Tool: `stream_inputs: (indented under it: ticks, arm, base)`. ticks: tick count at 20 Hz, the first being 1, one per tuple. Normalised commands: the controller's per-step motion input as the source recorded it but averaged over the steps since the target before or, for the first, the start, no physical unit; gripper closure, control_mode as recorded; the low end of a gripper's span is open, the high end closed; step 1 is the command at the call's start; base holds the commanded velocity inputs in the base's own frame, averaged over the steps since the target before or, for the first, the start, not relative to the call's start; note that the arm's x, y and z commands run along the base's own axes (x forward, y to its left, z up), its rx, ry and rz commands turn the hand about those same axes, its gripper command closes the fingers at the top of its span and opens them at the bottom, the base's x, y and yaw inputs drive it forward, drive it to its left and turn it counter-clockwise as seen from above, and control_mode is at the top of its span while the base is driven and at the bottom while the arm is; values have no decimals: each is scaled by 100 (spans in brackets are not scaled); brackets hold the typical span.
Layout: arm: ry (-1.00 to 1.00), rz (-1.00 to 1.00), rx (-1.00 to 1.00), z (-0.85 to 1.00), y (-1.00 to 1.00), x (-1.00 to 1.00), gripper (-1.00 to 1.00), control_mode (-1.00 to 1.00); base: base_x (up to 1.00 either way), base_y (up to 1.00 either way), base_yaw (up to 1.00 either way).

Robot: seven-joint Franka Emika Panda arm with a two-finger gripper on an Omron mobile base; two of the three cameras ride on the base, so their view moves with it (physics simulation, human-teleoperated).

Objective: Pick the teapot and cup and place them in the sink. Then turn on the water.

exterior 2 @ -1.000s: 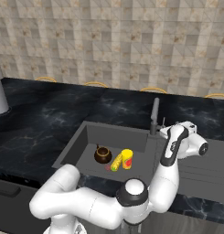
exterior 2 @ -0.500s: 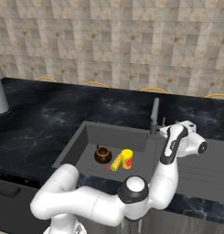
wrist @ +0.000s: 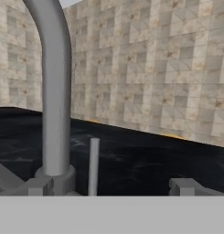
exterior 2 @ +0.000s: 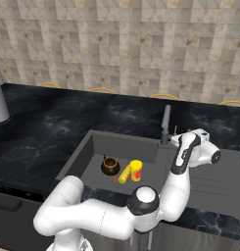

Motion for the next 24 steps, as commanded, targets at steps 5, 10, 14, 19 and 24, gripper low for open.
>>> stream_inputs:
  ticks: [5,10,14,19,24]
  arm:
    - [1,0,0,-4,0,7,-100,-100]
    - [2,0,1,-1,0,1,-100,-100]
    - [2,0,2,0,0,0,-100,-100]
    - [1,0,2,0,0,0,-100,-100]
    - [1,0,3,0,0,0,-100,-100]
  base:
    - [0,0,0]
    - [0,0,0]
    - [0,0,0]
    - [0,0,0]
    - [0,0,0]
